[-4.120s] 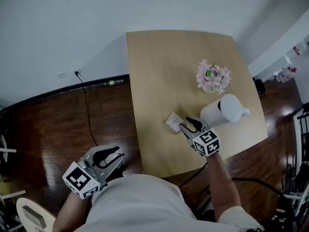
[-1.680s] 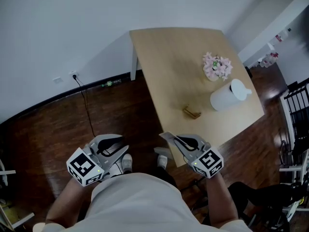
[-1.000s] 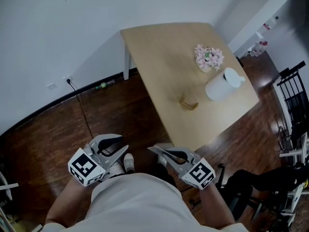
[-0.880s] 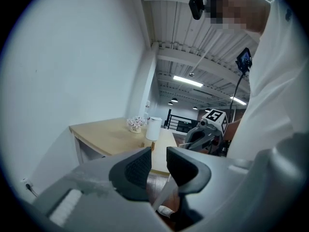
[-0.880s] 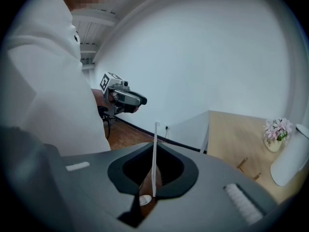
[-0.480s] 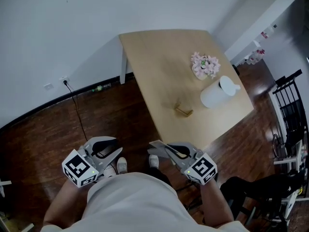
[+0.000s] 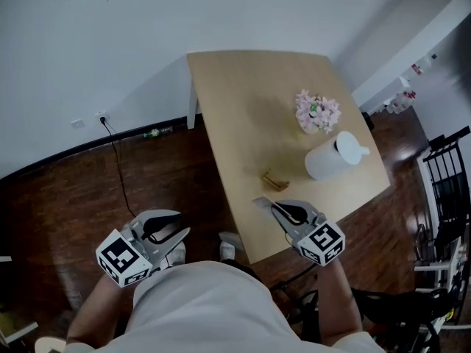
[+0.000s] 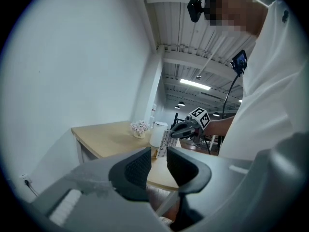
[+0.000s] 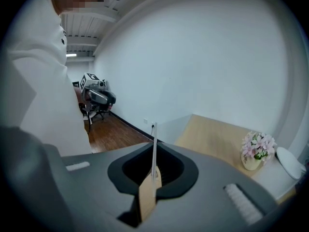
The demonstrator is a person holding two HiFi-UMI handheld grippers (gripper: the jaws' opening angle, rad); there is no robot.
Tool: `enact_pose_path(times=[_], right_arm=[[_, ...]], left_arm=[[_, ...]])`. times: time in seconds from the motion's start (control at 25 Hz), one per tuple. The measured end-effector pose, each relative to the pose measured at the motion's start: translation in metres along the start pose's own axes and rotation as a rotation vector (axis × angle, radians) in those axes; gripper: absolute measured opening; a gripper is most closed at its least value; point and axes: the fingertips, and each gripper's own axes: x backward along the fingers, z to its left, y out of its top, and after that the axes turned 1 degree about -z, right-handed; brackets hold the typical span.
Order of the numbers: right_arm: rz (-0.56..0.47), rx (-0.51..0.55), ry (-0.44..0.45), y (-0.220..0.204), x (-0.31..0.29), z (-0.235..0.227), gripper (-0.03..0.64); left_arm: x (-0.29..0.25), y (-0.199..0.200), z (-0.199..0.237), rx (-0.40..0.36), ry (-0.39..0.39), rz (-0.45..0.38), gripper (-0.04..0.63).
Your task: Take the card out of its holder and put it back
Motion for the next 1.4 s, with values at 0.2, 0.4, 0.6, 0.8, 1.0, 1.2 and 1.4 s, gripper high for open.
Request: enact_pose_path(times=[0.2, 0.4, 0.6, 0.8, 1.0, 1.2, 1.4], right_arm=[[0.003, 0.013, -0.001, -0.01, 0.005, -0.057, 0.021], [0.001, 0.021, 0.009, -0.021, 0.0, -0.101, 0.021], [0.004, 0.016, 0.039, -0.036, -0.01, -0.133, 0.021], [0.008, 0.005, 0.062, -0.05, -0.021, -0.156, 0.021], [0.017, -0.014, 0.079, -0.062, -0.03, -0.171, 0.021], [0.021, -0.026, 0.097, -0.071, -0.035, -0.175, 0.02], [0.023, -0.042, 0.116, -0.082, -0.041, -0.177, 0.021]], left_arm=[[-0.029, 0.01, -0.007, 0.015, 0.037, -0.004, 0.11], [-0.051, 0.014, -0.014, 0.032, 0.079, 0.008, 0.11], [-0.065, 0.016, -0.018, 0.048, 0.136, 0.031, 0.11], [-0.074, 0.016, -0.022, 0.065, 0.185, 0.038, 0.11], [-0.079, 0.012, -0.025, 0.086, 0.223, 0.051, 0.109], [-0.087, 0.011, -0.025, 0.095, 0.239, 0.05, 0.11], [-0.094, 0.013, -0.024, 0.098, 0.239, 0.059, 0.11]])
